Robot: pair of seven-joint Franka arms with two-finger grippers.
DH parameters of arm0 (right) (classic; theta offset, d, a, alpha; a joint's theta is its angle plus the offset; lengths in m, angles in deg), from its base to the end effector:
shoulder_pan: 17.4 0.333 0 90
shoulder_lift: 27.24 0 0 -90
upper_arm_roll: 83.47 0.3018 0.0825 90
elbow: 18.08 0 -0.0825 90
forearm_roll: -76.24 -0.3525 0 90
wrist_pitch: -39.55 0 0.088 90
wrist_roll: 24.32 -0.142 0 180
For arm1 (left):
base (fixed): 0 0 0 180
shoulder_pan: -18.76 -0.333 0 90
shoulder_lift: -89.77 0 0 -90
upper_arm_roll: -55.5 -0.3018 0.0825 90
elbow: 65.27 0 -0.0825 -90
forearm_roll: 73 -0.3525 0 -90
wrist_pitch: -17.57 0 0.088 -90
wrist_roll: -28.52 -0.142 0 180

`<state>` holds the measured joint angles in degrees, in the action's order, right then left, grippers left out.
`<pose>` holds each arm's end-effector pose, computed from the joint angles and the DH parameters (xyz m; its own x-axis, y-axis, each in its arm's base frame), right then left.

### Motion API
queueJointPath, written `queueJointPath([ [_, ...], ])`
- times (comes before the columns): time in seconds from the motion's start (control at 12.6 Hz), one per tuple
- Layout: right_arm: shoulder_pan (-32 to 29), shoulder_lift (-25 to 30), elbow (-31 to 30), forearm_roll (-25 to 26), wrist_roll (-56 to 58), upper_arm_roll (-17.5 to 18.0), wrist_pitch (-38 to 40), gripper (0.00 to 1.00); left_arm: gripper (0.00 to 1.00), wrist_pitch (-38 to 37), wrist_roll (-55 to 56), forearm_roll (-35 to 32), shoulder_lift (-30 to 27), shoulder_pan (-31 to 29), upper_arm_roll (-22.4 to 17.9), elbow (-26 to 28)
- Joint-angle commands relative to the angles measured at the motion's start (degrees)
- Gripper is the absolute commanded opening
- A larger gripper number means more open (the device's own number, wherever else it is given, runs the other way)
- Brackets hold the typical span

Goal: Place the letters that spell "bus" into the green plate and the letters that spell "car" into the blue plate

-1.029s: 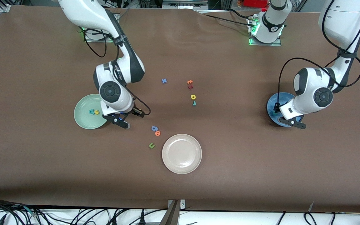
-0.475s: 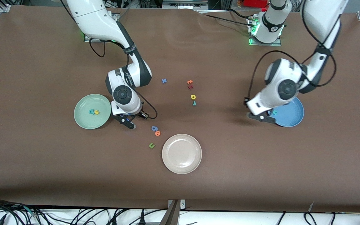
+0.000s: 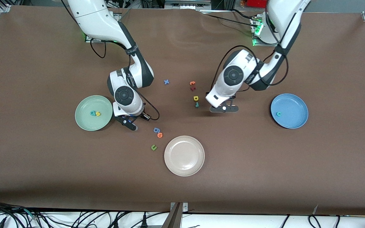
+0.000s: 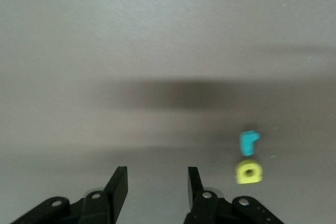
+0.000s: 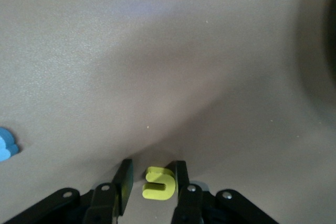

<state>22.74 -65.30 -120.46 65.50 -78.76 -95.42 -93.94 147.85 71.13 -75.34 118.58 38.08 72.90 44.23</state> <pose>0.5337 0.2995 0.1563 0.8459 -0.5306 -0.0536 -0.5255 -0.8465 0.0857 0.4709 -0.3452 0.2088 0.9814 0.0993 -0.1640 0.1019 -0.9948 0.0075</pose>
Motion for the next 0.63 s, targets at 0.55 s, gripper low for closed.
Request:
queueJointPath([
  [0.55,0.37,1.31,-1.42,-0.6,1.35,-0.17,0.77,0.02,0.58,8.84,16.19,0.06,7.66,7.04,-0.7,-3.59],
])
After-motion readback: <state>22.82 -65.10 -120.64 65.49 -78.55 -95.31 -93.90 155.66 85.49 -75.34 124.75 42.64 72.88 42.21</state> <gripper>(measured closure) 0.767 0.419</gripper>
